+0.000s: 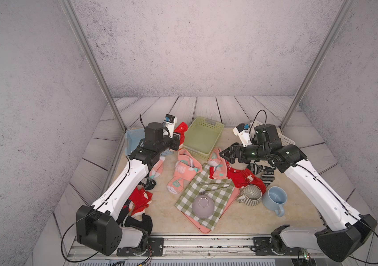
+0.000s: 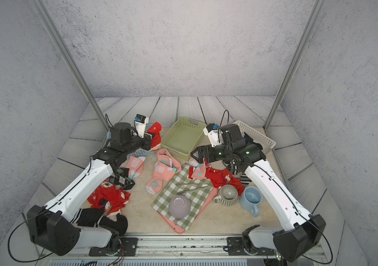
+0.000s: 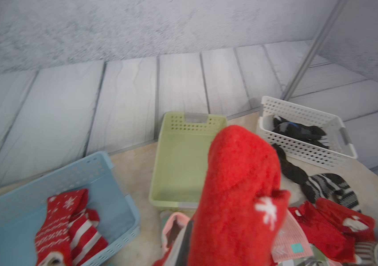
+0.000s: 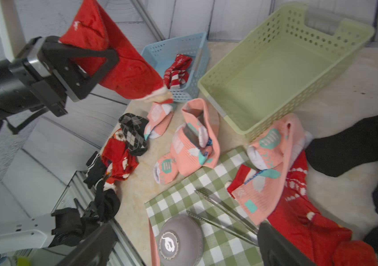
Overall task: Sort the socks into the basket by color
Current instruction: Place the sock in the bin.
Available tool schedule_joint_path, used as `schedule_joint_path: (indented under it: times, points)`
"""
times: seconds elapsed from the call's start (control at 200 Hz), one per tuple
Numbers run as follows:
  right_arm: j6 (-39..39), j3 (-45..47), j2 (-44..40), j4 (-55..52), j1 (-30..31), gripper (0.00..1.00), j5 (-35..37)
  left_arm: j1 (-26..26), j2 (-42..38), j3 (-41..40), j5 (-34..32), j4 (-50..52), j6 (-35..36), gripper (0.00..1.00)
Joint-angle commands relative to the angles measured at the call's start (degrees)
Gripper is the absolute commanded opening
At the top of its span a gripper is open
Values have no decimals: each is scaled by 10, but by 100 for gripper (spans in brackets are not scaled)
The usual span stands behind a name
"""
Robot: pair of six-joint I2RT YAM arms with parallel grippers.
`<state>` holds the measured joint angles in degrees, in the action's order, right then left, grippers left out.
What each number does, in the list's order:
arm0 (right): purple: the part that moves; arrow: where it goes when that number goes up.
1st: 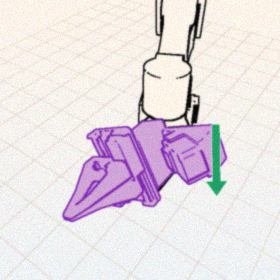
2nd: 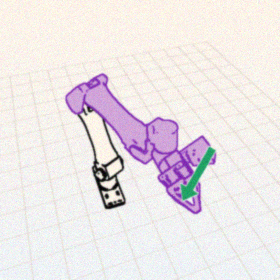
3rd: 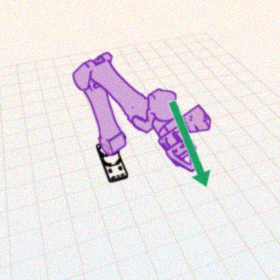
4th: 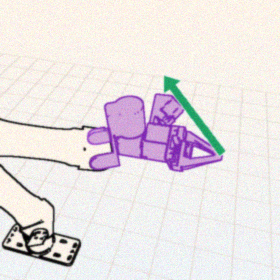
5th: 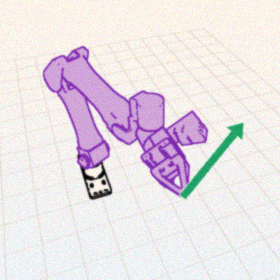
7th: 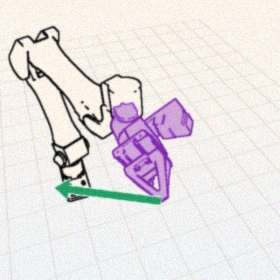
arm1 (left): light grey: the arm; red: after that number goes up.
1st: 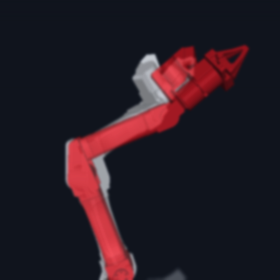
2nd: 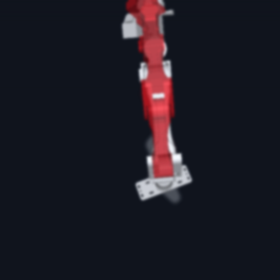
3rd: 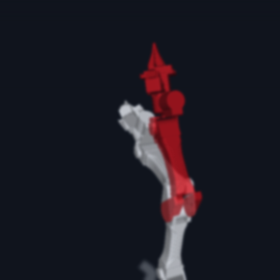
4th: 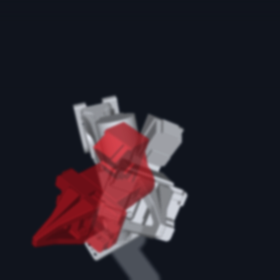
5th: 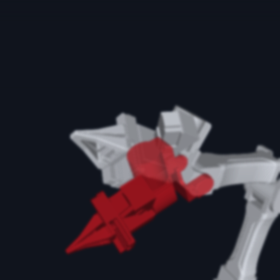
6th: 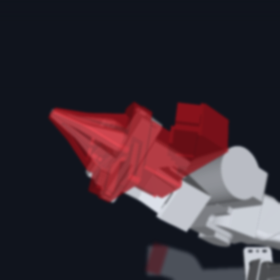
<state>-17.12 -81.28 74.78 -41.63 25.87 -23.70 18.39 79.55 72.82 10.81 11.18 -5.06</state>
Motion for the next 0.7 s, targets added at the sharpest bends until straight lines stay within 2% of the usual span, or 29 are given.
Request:
schedule_joint_path:
  times: [0.0, 0.14, 0.3, 0.696]
  points:
    - [-6, -9, 17, -5, -9, 99, 44, -41, 39, 39, -69, 50, -24, 0]
    - [-8, 2, 28, 1, -11, 99, 48, -93, 123, 128, -122, 113, -29, 0]
    - [-10, 16, 36, 6, -18, 99, 48, -136, 206, 187, -167, 137, -31, 0]
    - [-8, 10, 86, 3, -46, 99, 23, -192, 368, 260, -188, 176, -33, 0]
